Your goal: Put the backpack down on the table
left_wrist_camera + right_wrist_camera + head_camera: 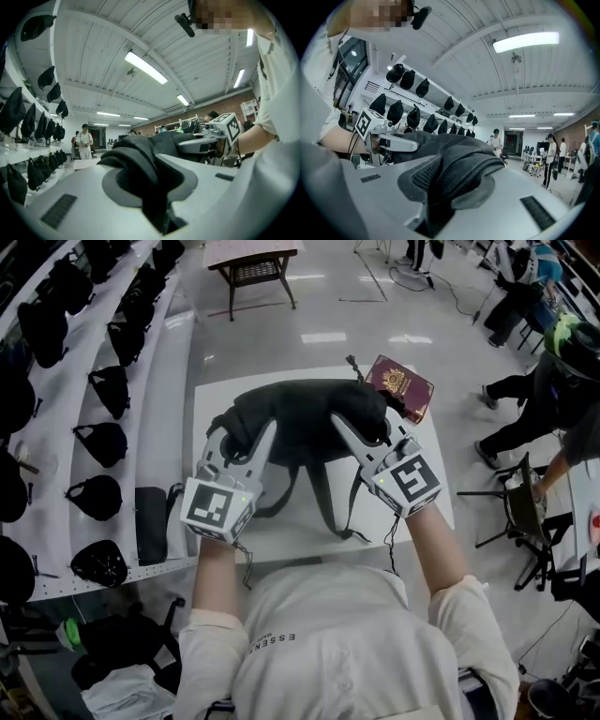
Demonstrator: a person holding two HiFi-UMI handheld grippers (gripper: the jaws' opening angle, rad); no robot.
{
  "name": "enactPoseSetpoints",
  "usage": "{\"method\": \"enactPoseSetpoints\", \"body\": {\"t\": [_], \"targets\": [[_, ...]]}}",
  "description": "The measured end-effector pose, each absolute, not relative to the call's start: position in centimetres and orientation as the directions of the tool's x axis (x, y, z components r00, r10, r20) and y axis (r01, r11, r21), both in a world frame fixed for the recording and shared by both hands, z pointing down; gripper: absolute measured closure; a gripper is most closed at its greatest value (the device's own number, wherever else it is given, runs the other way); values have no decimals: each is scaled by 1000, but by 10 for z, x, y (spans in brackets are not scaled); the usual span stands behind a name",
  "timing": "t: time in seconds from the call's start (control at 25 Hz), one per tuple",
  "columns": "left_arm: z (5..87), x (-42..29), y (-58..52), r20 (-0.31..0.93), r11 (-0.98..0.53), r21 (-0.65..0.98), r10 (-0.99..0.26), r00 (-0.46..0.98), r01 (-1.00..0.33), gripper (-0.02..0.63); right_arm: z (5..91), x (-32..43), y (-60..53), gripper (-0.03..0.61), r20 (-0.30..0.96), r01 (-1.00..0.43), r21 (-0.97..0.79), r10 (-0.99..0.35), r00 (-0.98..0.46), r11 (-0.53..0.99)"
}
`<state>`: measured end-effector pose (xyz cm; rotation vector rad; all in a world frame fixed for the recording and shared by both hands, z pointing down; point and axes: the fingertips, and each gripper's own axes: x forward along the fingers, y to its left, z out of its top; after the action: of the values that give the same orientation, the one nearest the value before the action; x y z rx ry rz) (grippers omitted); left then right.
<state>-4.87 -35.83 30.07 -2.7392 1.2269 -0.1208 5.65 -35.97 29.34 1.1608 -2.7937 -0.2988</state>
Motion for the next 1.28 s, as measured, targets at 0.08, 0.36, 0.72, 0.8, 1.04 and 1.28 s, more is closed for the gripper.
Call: {"method": "enactPoseSetpoints", "body": {"t": [0.08, 0.36, 0.72, 0.8, 1.04, 1.28], "targets": [[302, -52, -378, 0, -651, -160, -752, 659, -742, 534, 294, 54, -380, 485, 9, -684, 234, -705, -710, 691], [329, -60, -440, 9, -648, -137, -757, 653, -749, 534, 319, 45, -445, 485, 32, -667, 229, -690, -723, 709], [372, -65, -492, 56, -641, -116, -767, 640, -759, 534, 365, 40, -497, 485, 60, -685, 175, -702, -710, 707], [374, -64, -495, 61, -643, -98, -766, 640, -760, 534, 370, 38, -501, 485, 53, -680, 176, -697, -716, 712], [386, -68, -490, 77, -634, -92, -773, 629, -768, 534, 384, 40, -495, 483, 107, -684, 163, -702, -704, 711], [401, -67, -472, 105, -634, -28, -771, 628, -773, 534, 399, 42, -477, 483, 139, -712, 103, -719, -681, 694]]}}
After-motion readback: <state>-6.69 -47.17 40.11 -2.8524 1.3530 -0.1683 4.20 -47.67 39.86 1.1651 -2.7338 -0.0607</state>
